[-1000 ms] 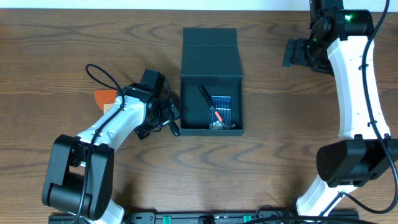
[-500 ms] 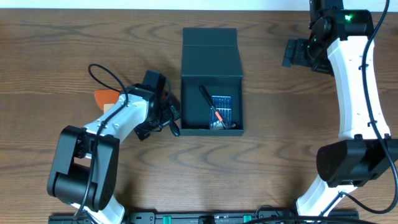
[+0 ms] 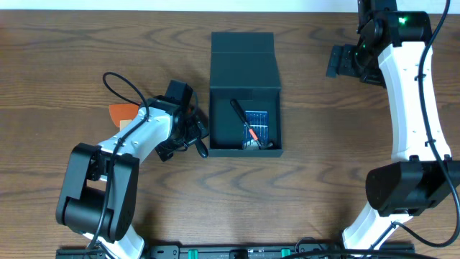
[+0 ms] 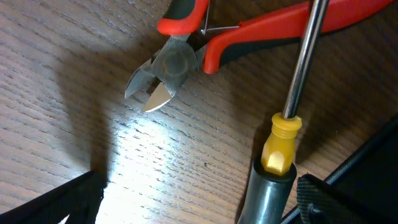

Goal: Pack container

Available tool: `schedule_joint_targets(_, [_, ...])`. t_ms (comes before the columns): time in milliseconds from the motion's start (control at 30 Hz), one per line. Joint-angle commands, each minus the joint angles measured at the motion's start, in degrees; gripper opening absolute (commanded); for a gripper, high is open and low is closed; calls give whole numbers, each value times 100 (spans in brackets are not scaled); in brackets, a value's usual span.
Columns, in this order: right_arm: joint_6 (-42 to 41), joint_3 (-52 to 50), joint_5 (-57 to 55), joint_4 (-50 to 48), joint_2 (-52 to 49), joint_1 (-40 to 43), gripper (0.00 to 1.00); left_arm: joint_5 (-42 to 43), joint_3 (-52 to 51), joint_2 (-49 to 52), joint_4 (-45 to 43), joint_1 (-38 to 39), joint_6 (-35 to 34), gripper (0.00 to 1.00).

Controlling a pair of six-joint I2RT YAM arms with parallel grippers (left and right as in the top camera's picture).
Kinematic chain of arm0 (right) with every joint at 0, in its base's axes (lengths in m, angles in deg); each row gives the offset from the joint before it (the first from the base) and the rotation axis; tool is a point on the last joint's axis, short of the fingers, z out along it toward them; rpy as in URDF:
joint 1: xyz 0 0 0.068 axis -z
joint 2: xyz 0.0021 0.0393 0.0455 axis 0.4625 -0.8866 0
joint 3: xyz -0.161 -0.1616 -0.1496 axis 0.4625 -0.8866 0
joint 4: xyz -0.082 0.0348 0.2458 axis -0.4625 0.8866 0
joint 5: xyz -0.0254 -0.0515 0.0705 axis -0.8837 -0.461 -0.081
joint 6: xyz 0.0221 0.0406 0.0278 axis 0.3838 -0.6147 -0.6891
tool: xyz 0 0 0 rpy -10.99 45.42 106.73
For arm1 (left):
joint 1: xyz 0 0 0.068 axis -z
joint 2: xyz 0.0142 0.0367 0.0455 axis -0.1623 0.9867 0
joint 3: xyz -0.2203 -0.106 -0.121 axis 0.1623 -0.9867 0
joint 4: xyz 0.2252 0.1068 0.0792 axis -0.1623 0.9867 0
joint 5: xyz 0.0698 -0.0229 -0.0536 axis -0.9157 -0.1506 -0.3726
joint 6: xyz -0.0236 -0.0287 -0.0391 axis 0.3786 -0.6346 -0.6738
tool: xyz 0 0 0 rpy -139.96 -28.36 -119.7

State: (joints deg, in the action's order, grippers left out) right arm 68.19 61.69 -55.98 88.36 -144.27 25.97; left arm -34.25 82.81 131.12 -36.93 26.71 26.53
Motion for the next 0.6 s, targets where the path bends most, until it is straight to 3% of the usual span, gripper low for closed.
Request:
schedule_joint_targets(0, [-83, 105, -57, 9, 39, 4, 99, 20, -59, 339, -94, 9, -7, 95])
schedule_joint_targets(100, [-83, 105, -57, 9, 39, 7, 99, 20, -59, 339, -92, 9, -7, 88])
schedule_joint_targets(300, [-83, 105, -57, 9, 39, 4, 99, 20, -59, 339, -87, 9, -7, 84])
schedule_joint_targets(433, [-83, 105, -57, 9, 39, 4, 99, 22, -59, 339, -55, 9, -7, 70])
schedule_joint_targets(567, [-83, 105, -57, 11, 39, 7, 99, 26, -59, 339, 44, 9, -9, 71])
